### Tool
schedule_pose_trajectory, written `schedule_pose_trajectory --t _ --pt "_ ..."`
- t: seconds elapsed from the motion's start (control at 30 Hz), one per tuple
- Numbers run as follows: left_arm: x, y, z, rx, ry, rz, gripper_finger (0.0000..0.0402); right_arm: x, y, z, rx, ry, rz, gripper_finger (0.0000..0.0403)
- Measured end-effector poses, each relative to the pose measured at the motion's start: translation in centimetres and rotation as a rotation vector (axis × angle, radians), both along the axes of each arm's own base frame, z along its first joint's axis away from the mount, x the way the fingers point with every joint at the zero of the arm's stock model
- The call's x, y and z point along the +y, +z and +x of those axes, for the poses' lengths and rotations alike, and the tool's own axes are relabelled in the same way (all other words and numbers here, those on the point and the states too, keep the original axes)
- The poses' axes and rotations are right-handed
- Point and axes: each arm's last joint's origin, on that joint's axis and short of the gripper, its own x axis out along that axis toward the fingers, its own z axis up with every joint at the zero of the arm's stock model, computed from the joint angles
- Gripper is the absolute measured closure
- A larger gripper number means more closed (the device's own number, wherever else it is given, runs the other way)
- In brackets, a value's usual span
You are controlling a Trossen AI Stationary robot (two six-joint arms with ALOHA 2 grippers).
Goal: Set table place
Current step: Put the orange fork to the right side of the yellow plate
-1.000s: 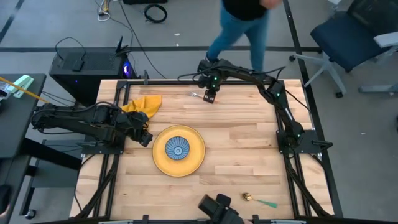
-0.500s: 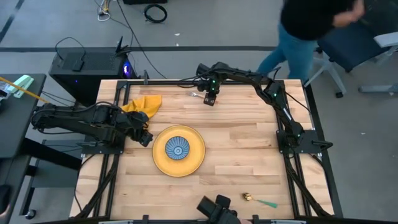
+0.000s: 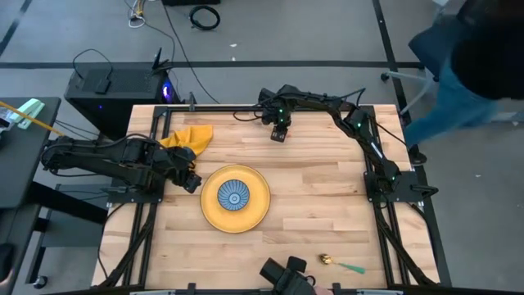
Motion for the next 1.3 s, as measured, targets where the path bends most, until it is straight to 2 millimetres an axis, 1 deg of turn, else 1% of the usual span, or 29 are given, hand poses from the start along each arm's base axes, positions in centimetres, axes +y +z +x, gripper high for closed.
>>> schedule_pose_trajectory --t 0.23,0.47,0.67,0.73,0.83,0.93,1.0,1.17,1.3 --pt "0.0 0.0 0.0 0.000 0.000 0.000 0.0392 0.0 0.0 0.0 0.002 -0.017 -0.002 0.0312" --pt "0.0 0.0 0.0 0.000 0.000 0.000 0.0392 0.4 0.0 0.2 0.007 -0.074 -0.002 0.0359" --pt "0.0 0.0 0.0 0.000 0.000 0.000 0.0392 1.3 0.3 0.8 0.021 -0.089 -0.033 0.0360" --pt "0.0 0.0 0.0 -0.001 0.000 0.000 0.0392 1.8 0.9 0.9 0.027 -0.099 -0.068 0.0360" --pt "0.0 0.0 0.0 -0.001 0.000 0.000 0.0392 2.6 3.0 1.0 0.005 -0.125 -0.120 0.0360" --pt "0.0 0.0 0.0 -0.001 0.000 0.000 0.0392 3.6 5.6 0.8 -0.019 -0.168 -0.174 0.0360" --pt "0.0 0.0 0.0 -0.001 0.000 0.000 0.0392 4.6 7.7 0.4 -0.045 -0.193 -0.210 0.0360" --pt "0.0 0.0 0.0 -0.001 0.000 0.000 0.0392 7.7 13.9 -1.5 -0.112 -0.242 -0.287 0.0360" --pt "0.0 0.0 0.0 -0.001 -0.001 0.000 0.0392 11.3 18.5 -3.7 -0.173 -0.298 -0.316 0.0360"
